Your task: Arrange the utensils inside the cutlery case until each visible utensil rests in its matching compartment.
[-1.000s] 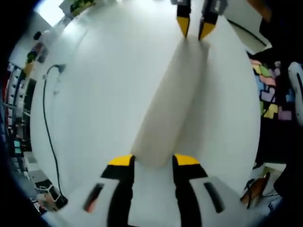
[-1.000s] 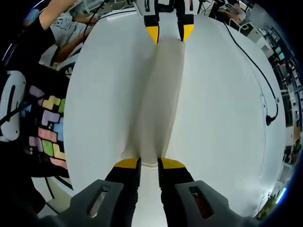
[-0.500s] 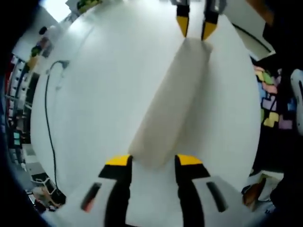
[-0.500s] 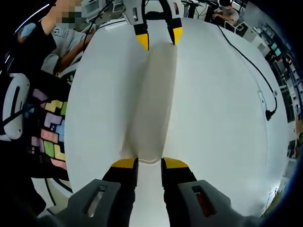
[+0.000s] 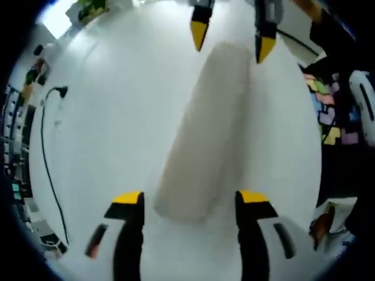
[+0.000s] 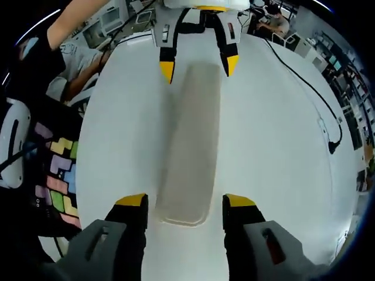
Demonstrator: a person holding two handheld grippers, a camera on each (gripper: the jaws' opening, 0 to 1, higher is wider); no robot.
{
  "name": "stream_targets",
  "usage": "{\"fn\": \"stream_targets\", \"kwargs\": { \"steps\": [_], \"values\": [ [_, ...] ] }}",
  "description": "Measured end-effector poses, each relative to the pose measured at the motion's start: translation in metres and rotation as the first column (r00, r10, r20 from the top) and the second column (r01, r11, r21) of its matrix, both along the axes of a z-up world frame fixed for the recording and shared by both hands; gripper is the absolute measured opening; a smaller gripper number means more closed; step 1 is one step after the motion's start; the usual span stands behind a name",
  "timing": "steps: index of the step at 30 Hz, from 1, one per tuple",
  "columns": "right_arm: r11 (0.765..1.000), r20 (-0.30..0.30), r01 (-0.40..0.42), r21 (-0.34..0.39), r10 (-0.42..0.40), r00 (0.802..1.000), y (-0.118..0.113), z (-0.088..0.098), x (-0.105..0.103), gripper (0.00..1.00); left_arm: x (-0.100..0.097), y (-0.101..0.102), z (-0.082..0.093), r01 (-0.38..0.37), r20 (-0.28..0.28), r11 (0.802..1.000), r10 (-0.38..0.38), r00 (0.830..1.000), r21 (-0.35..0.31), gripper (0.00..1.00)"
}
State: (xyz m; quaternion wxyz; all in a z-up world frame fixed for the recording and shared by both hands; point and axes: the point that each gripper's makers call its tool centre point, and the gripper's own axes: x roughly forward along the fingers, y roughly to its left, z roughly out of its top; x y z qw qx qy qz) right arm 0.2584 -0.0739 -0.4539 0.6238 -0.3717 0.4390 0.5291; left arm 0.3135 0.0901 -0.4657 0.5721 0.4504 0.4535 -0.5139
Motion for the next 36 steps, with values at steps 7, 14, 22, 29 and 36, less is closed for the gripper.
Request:
{"fn": "stream_targets", "kwargs": {
  "steps": [7, 14, 22, 29, 36],
  "values": [
    [1.0, 0.004, 0.003, 0.013, -0.003, 1.0, -0.003, -0.012, 0.005, 0.5, -0.003, 0.005, -0.007, -0.051, -0.062, 0.998, 0.049, 0.997, -0.045, 0.56],
    [0.998, -0.014, 0.013, 0.06, -0.012, 1.0, 0.003, -0.015, 0.006, 0.53, -0.003, 0.006, -0.005, -0.064, -0.05, 0.989, 0.058, 0.997, -0.135, 0.57],
    [0.996, 0.021, -0.022, 0.088, 0.02, 1.0, 0.005, -0.017, 0.011, 0.45, -0.009, -0.002, -0.002, -0.092, -0.039, 0.968, 0.085, 0.996, -0.235, 0.52],
    [0.99, 0.033, -0.025, 0.137, 0.021, 0.999, 0.006, -0.017, 0.01, 0.45, -0.018, -0.005, 0.0, -0.103, -0.021, 0.939, 0.102, 0.995, -0.328, 0.49],
    [0.978, 0.04, -0.055, 0.203, 0.048, 0.998, 0.004, -0.014, 0.014, 0.44, -0.023, -0.008, 0.001, -0.142, -0.016, 0.928, 0.145, 0.989, -0.344, 0.48]
  ]
}}
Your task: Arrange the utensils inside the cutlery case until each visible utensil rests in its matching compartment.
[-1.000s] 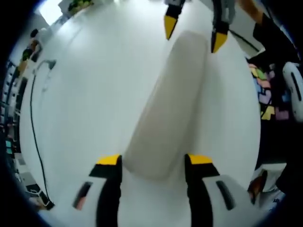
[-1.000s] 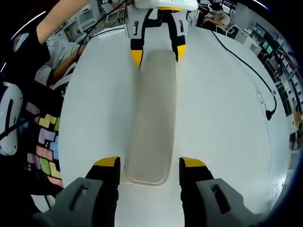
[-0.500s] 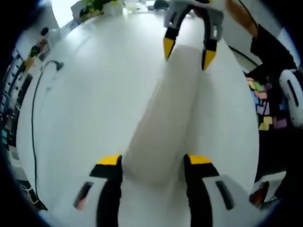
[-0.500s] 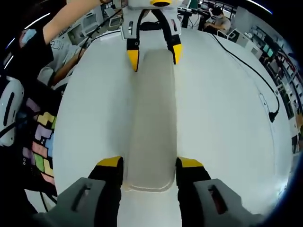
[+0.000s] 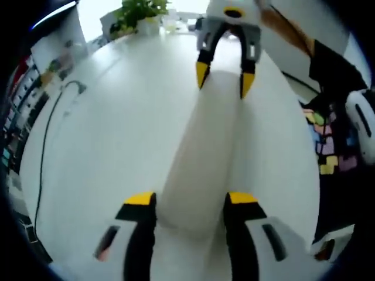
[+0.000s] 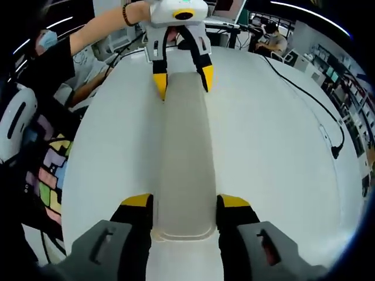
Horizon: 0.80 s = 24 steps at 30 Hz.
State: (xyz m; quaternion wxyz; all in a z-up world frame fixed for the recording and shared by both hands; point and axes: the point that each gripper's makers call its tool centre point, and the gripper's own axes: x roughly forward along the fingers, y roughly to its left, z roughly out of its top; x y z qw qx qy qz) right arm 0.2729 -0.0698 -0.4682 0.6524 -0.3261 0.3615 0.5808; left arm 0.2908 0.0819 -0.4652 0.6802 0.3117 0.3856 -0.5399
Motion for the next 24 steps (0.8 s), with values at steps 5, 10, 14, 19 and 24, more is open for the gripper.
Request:
{"fn": "stream_targets", "kwargs": {
  "steps": [5, 10, 14, 19, 24],
  "values": [
    [1.0, 0.034, -0.019, 0.024, 0.019, 0.999, -0.005, 0.004, 0.005, 0.44, 0.005, -0.007, 0.0, -0.008, 0.009, 1.0, 0.008, 1.0, -0.003, 0.48],
    [0.999, 0.08, -0.036, 0.026, 0.034, 0.996, -0.021, 0.019, 0.017, 0.44, 0.013, -0.021, 0.002, -0.012, 0.013, 1.0, 0.012, 1.0, -0.012, 0.48],
    [0.999, 0.084, -0.039, 0.011, 0.037, 0.996, -0.034, 0.023, 0.024, 0.44, 0.02, -0.038, 0.009, -0.006, 0.025, 0.999, 0.007, 1.0, -0.048, 0.47],
    [0.999, 0.106, -0.049, 0.011, 0.048, 0.993, -0.045, 0.019, 0.037, 0.44, 0.034, -0.049, 0.011, -0.001, 0.041, 0.999, 0.003, 0.999, -0.042, 0.47],
    [0.999, 0.103, -0.051, -0.006, 0.051, 0.993, -0.052, 0.011, 0.052, 0.45, 0.048, -0.052, 0.01, -0.006, 0.052, 0.999, 0.008, 0.999, -0.038, 0.47]
  ]
}}
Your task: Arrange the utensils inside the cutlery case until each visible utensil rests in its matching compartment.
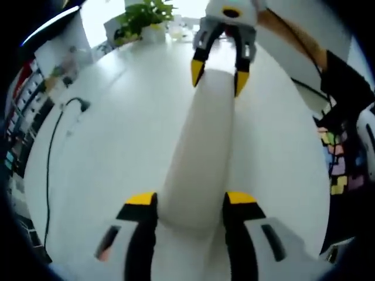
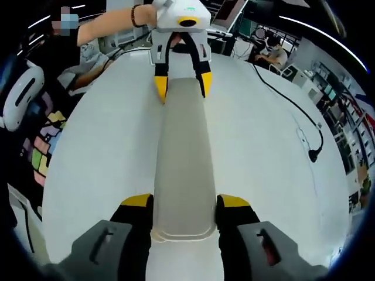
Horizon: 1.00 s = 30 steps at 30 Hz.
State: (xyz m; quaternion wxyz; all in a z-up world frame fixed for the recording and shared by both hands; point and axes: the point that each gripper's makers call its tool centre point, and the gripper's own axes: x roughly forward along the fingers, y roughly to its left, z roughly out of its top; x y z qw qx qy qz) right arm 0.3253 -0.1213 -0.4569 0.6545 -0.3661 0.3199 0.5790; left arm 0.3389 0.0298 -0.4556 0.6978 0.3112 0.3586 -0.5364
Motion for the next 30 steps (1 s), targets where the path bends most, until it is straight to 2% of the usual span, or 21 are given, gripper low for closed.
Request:
{"fn": "stream_targets", "kwargs": {
  "steps": [9, 15, 18, 25, 30],
  "values": [
    [1.0, -0.029, 0.01, -0.026, -0.011, 1.0, -0.003, -0.01, 0.011, 0.44, 0.004, -0.003, -0.009, -0.014, -0.02, 1.0, 0.014, 1.0, 0.0, 0.47],
    [0.999, -0.065, 0.036, -0.014, -0.036, 0.997, -0.002, -0.012, 0.008, 0.45, 0.002, -0.002, -0.01, -0.011, -0.023, 1.0, 0.01, 1.0, -0.025, 0.47],
    [0.997, -0.083, 0.067, -0.022, -0.069, 0.994, -0.003, -0.013, 0.008, 0.46, 0.002, -0.002, -0.011, 0.006, -0.012, 1.0, -0.006, 1.0, -0.014, 0.47],
    [0.995, -0.106, 0.102, 0.022, -0.099, 0.989, -0.006, -0.013, 0.009, 0.47, 0.004, -0.001, -0.011, -0.046, -0.049, 0.998, 0.043, 0.998, -0.049, 0.49],
    [0.993, -0.108, 0.1, 0.057, -0.094, 0.99, -0.006, -0.013, 0.009, 0.47, 0.003, -0.002, -0.01, -0.035, -0.039, 0.996, 0.033, 0.999, -0.077, 0.49]
  ]
}}
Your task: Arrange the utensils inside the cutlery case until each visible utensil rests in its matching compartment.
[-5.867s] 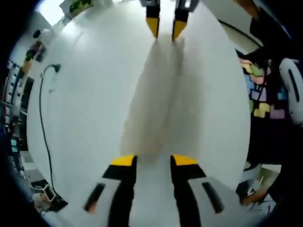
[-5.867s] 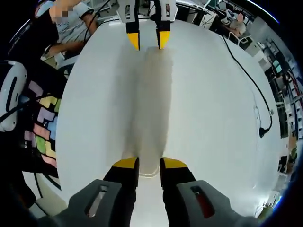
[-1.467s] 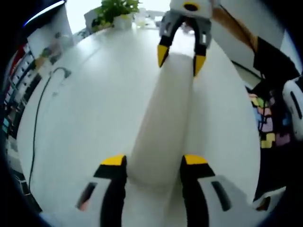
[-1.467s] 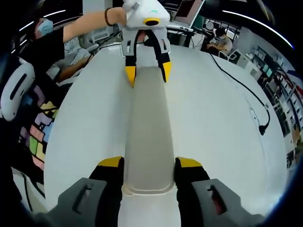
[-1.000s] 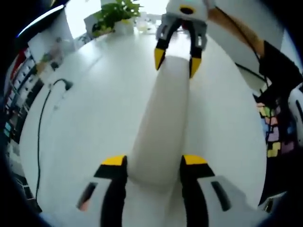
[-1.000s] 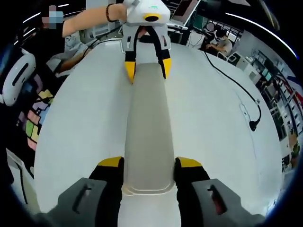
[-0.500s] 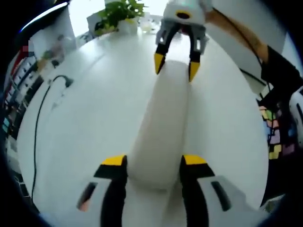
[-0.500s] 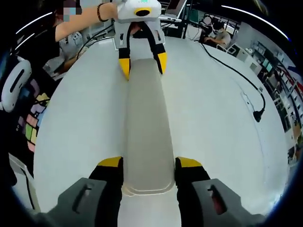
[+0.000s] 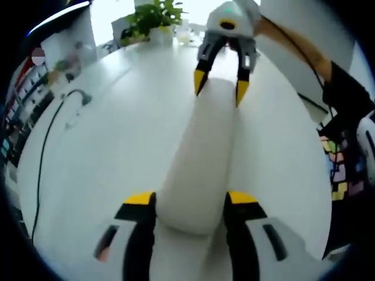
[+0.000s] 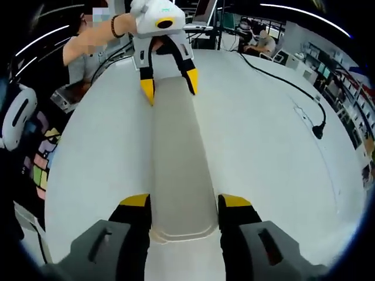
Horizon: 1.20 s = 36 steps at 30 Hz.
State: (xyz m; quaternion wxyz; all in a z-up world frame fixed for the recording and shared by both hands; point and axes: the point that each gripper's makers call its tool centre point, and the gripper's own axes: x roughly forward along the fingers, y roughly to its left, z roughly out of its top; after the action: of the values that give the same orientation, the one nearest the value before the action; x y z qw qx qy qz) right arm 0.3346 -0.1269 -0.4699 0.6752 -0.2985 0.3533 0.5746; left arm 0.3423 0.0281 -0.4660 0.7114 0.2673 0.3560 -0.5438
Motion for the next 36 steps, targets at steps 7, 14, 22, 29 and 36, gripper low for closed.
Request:
{"fn": "stream_targets", "kwargs": {
  "steps": [7, 14, 22, 29, 36],
  "values": [
    [0.999, -0.025, -0.003, 0.039, 0.004, 1.0, 0.003, 0.001, -0.006, 0.62, 0.004, 0.003, 0.0, -0.014, 0.017, 1.0, 0.014, 1.0, -0.026, 0.65],
    [0.984, 0.027, 0.092, 0.15, -0.097, 0.995, 0.004, 0.01, 0.01, 0.82, 0.007, 0.012, 0.004, -0.013, 0.082, 1.0, 0.015, 0.997, -0.028, 0.72],
    [0.955, 0.184, 0.198, 0.223, -0.24, 0.953, -0.001, 0.022, 0.017, 0.99, -0.001, 0.019, 0.014, -0.079, 0.097, 0.986, 0.094, 0.991, -0.147, 0.86],
    [0.894, 0.26, 0.257, 0.368, -0.364, 0.894, -0.001, 0.038, 0.007, 0.99, -0.013, 0.011, 0.022, -0.112, 0.179, 0.958, 0.163, 0.97, -0.265, 1.0],
    [0.81, 0.22, 0.421, 0.407, -0.535, 0.816, -0.028, 0.037, 0.008, 0.97, -0.019, -0.007, 0.042, -0.161, 0.182, 0.877, 0.267, 0.946, -0.452, 0.96]
  ]
}}
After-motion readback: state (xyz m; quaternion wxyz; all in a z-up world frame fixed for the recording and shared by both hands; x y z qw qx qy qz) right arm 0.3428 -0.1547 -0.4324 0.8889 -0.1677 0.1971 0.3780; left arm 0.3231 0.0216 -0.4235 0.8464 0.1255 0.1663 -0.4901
